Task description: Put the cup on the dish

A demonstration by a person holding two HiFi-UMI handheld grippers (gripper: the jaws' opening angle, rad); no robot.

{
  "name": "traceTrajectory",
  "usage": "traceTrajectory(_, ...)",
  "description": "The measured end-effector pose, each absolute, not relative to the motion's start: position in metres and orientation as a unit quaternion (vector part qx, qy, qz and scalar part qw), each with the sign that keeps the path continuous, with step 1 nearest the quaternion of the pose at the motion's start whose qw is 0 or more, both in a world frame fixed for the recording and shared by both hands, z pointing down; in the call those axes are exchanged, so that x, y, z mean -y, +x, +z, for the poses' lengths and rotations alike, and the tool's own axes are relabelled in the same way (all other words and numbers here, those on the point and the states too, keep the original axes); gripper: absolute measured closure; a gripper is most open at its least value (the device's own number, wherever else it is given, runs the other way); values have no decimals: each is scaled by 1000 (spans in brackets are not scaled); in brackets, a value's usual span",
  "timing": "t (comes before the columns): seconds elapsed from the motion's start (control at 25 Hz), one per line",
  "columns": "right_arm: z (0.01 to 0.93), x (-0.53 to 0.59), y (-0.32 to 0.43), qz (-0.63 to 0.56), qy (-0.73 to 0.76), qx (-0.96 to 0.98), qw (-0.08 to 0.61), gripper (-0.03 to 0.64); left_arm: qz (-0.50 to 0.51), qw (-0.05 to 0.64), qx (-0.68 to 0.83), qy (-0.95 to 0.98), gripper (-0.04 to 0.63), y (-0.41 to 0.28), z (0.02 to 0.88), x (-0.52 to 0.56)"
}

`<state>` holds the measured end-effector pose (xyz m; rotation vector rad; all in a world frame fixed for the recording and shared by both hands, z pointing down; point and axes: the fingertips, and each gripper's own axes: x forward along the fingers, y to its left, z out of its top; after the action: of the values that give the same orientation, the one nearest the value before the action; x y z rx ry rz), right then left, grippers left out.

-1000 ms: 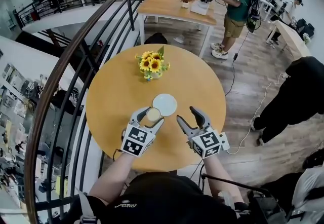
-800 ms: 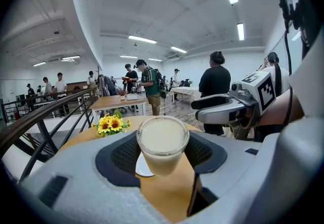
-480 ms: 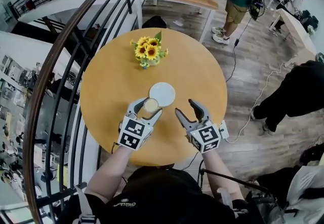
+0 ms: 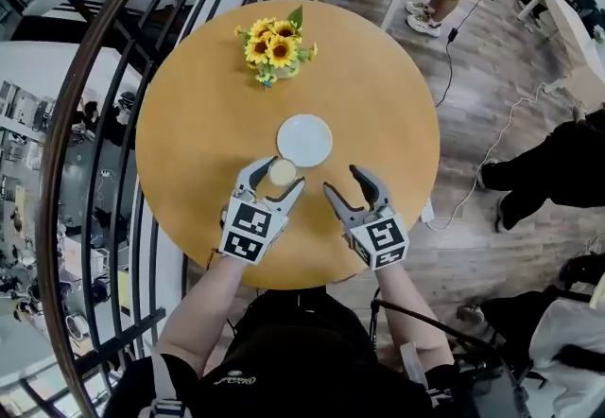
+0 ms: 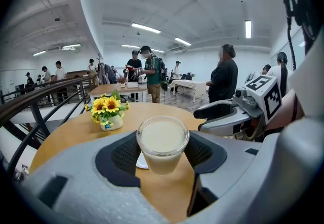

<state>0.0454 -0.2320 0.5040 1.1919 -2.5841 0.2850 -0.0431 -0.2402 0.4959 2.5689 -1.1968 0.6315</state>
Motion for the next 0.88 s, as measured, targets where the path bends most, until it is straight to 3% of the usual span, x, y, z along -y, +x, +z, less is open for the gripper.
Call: traceTrajectory(0.88, 568, 236, 58, 131, 423, 876, 192, 368, 242, 169, 387, 874, 330, -20, 587, 284)
